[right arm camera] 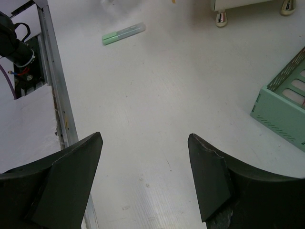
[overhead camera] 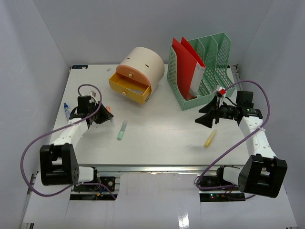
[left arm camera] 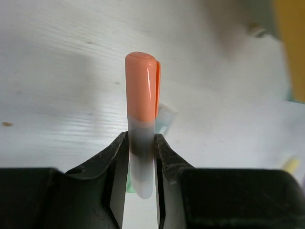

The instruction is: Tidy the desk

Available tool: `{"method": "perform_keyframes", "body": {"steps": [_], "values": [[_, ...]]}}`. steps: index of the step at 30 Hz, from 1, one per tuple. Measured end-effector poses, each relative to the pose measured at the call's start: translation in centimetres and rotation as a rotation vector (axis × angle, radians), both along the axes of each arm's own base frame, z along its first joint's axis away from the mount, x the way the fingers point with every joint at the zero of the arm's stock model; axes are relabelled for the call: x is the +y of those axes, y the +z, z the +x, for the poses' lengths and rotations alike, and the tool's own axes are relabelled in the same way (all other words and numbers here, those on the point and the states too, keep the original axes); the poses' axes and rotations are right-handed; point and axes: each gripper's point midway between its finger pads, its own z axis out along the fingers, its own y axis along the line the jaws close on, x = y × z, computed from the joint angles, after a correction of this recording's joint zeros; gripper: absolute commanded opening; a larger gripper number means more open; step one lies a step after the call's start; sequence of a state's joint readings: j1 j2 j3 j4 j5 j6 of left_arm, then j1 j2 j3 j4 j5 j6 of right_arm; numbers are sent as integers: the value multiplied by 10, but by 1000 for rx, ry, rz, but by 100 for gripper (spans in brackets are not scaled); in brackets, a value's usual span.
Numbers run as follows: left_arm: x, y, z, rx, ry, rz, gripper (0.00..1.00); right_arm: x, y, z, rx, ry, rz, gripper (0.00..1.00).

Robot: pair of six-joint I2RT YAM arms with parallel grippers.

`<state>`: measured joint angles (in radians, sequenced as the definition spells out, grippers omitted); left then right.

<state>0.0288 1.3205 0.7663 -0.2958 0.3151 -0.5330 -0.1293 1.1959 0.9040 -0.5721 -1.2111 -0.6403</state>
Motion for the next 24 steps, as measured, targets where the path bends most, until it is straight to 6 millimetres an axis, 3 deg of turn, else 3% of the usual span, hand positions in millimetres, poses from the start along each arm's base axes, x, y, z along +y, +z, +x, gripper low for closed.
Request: {"method": "perform_keyframes", "body": {"steps": [9, 13, 17, 20, 24], "values": [[-50, 88, 9, -207, 0, -398, 0, -2, -9, 2, 5, -13, -12, 79], [-74, 120, 29, -222, -12, -506, 0, -4, -13, 3, 9, -22, -23, 79], [-95, 159, 67, -272, -19, -578, 0, -6, -15, 4, 10, -31, -29, 79], [-102, 169, 87, -279, 4, -613, 1, -7, -15, 6, 5, -39, -32, 79], [-100, 155, 107, -243, 78, -631, 8, -10, -15, 8, -1, -47, -33, 79]]}}
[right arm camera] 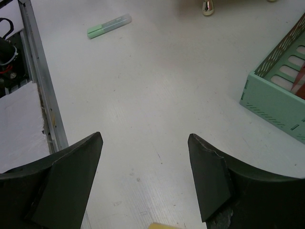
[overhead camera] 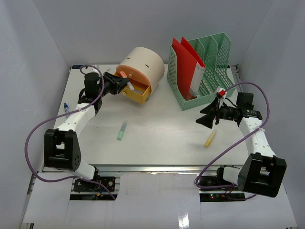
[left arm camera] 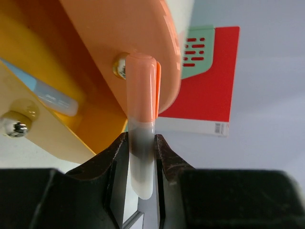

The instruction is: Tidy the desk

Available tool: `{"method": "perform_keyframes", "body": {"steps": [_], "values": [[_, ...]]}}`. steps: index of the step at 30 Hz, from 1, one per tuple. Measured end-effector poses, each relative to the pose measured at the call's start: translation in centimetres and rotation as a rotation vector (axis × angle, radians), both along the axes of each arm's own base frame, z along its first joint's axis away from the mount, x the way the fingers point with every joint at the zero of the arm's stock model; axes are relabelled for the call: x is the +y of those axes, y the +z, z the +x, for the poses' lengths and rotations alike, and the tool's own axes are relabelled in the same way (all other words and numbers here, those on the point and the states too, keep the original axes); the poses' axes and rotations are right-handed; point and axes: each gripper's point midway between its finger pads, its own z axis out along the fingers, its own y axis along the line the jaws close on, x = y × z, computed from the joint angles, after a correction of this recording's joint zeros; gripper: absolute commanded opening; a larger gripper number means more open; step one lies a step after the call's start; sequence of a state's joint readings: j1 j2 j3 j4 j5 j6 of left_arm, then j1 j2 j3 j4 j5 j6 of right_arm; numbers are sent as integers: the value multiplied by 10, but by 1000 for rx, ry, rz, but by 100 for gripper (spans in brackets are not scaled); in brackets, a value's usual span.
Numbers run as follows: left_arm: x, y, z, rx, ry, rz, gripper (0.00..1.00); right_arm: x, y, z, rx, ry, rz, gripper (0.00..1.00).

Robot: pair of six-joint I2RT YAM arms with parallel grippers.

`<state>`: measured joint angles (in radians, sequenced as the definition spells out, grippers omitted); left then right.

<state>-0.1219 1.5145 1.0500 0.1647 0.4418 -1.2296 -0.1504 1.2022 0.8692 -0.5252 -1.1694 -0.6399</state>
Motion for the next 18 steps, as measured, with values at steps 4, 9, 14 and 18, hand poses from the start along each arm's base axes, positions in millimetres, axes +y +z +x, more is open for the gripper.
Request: {"method": "perform_keyframes", "body": {"steps": [4, 9, 14, 18], "values": [[5, -18, 10, 60, 52, -11, 30, 0, 0, 0, -1, 0, 0, 79], [8, -22, 21, 80, 84, -17, 59, 0, 0, 0, -1, -1, 0, 79], [5, -14, 33, 63, 78, -19, 66, -1, -1, 1, -5, -2, -6, 79], [4, -5, 38, 35, 66, -14, 67, -2, -6, -1, -21, 15, -25, 81]]}}
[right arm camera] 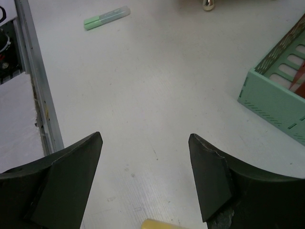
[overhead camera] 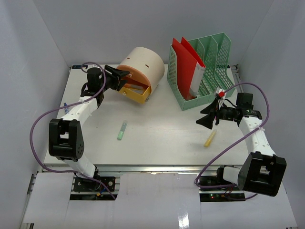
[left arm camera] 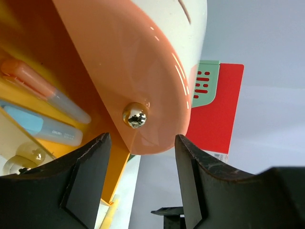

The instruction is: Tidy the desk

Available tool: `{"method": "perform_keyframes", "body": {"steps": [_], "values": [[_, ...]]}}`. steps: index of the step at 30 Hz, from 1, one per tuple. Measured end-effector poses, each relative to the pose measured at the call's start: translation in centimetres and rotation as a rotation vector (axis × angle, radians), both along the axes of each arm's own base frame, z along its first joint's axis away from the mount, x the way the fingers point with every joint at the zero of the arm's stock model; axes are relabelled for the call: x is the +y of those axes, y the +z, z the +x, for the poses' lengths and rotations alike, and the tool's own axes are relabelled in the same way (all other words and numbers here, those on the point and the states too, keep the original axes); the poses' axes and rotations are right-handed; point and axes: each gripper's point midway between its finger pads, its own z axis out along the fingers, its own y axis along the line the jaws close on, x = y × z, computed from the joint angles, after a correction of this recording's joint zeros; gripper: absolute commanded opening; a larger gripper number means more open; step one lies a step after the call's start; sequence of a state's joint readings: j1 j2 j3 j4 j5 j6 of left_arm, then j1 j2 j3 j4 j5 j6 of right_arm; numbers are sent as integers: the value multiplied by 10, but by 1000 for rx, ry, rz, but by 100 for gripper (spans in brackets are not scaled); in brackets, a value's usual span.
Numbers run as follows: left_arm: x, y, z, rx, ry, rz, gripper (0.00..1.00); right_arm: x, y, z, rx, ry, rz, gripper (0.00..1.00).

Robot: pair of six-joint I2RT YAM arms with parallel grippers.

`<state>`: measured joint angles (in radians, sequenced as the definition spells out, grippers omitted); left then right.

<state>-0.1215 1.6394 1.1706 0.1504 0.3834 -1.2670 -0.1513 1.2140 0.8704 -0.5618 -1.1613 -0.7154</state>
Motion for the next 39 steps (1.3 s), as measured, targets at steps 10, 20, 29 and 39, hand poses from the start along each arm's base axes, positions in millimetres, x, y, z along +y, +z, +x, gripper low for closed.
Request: {"method": "perform_keyframes", "body": {"steps": [10, 20, 29, 39], "values": [[5, 35, -28, -173, -119, 157, 75, -25, -53, -31, -207, 305, -346, 98], [36, 69, -182, -607, -202, 517, 85, -72, -113, -84, -198, 598, -706, 95], [44, -40, -216, -446, -312, 661, 86, -92, -130, -53, -238, 653, -843, 100], [48, -43, -222, -462, -324, 715, 86, -87, -150, -27, -298, 721, -911, 86]]}}
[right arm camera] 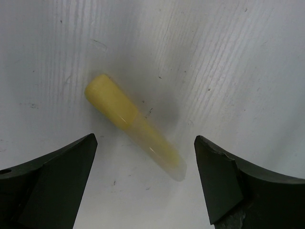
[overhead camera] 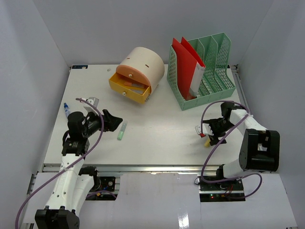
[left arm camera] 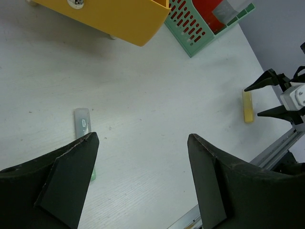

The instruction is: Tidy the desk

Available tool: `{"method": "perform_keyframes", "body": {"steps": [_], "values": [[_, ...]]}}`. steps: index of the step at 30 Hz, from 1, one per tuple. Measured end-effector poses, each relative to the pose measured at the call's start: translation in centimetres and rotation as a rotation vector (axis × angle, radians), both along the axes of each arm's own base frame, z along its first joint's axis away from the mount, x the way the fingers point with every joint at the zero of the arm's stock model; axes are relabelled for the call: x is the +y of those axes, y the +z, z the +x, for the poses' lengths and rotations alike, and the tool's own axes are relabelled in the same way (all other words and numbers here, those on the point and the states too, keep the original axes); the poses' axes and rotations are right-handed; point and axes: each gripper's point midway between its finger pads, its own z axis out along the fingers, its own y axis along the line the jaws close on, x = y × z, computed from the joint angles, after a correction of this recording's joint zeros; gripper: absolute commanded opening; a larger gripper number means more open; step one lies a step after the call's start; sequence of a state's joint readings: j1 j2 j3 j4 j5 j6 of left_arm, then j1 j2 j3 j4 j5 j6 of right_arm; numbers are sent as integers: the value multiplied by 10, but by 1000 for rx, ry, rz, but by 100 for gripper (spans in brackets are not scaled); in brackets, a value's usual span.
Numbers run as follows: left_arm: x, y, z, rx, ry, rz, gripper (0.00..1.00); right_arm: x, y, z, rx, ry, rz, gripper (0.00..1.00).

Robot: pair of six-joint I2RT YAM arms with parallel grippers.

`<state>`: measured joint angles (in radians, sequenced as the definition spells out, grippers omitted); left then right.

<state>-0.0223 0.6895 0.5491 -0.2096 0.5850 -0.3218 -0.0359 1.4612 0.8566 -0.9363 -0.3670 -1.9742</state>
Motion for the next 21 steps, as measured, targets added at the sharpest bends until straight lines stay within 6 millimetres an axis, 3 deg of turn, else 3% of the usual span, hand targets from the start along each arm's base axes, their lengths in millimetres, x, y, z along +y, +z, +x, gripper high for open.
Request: {"method": "perform_keyframes", "body": {"steps": [21], "values": [[3, -2, -1, 9, 23, 7, 87, -6, -19, 10, 4, 22, -53, 42]]}}
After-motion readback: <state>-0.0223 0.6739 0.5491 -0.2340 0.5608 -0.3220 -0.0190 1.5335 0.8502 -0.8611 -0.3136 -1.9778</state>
